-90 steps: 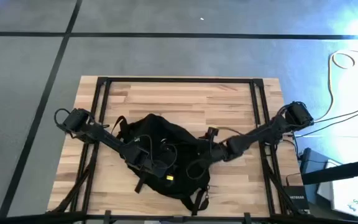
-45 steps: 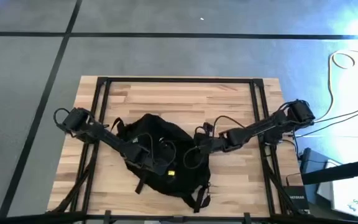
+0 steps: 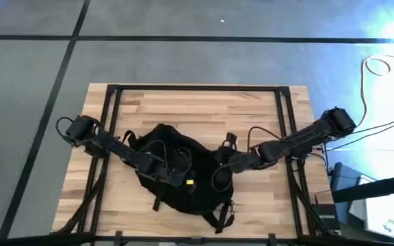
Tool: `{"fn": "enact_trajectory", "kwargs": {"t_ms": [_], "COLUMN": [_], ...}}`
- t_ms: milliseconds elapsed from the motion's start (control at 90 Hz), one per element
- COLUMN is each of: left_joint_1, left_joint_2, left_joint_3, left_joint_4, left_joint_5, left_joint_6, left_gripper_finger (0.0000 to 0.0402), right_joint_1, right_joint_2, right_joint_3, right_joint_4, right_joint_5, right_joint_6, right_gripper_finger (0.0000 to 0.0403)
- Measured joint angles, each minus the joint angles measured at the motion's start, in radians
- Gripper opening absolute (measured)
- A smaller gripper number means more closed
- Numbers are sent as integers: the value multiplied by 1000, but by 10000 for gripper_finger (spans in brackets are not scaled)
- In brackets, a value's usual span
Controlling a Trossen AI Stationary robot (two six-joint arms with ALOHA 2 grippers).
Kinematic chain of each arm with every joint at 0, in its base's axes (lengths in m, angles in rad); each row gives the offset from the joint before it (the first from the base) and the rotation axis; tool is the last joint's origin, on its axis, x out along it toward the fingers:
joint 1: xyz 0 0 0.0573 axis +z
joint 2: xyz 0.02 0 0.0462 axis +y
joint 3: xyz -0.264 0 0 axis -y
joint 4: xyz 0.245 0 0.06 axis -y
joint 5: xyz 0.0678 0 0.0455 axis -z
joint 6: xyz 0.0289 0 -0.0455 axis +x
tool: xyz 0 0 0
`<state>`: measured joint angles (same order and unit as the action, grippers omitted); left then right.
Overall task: Unpack backpack
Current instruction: Close the black backpack
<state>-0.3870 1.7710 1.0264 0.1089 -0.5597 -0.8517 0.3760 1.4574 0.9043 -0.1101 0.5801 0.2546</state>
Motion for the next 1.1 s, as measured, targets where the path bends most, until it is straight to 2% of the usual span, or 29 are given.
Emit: {"fn": "enact_trajectory", "kwargs": {"t_ms": [156, 256, 378, 567, 678, 889, 1100], "left_joint_1": [-1, 7, 25, 53, 76, 115, 117], "left_joint_2": [0, 0, 0, 0, 0, 0, 1], "left_joint_3": [0, 0, 0, 0, 0, 0, 0], "left_joint_4": [0, 10, 31, 53, 79, 16, 105], "left_joint_5": [-15, 14, 61, 64, 113, 135, 29], "left_joint_6": [-7, -5, -5, -5, 6, -51, -105], "left_gripper_finger": [3, 24, 83, 191, 230, 245, 245], "right_joint_1": [18, 23, 23, 23, 24, 23, 24], "right_joint_2": [-1, -1, -1, -1, -2, -2, -2], "right_joint_3": [0, 1, 1, 1, 1, 1, 3], "right_joint_4": [0, 0, 1, 2, 3, 3, 7], "right_joint_5": [20, 20, 22, 24, 22, 17, 12], "right_joint_6": [0, 0, -2, 0, 0, 1, 0], "right_gripper_finger": [3, 2, 1, 1, 0, 0, 0]}}
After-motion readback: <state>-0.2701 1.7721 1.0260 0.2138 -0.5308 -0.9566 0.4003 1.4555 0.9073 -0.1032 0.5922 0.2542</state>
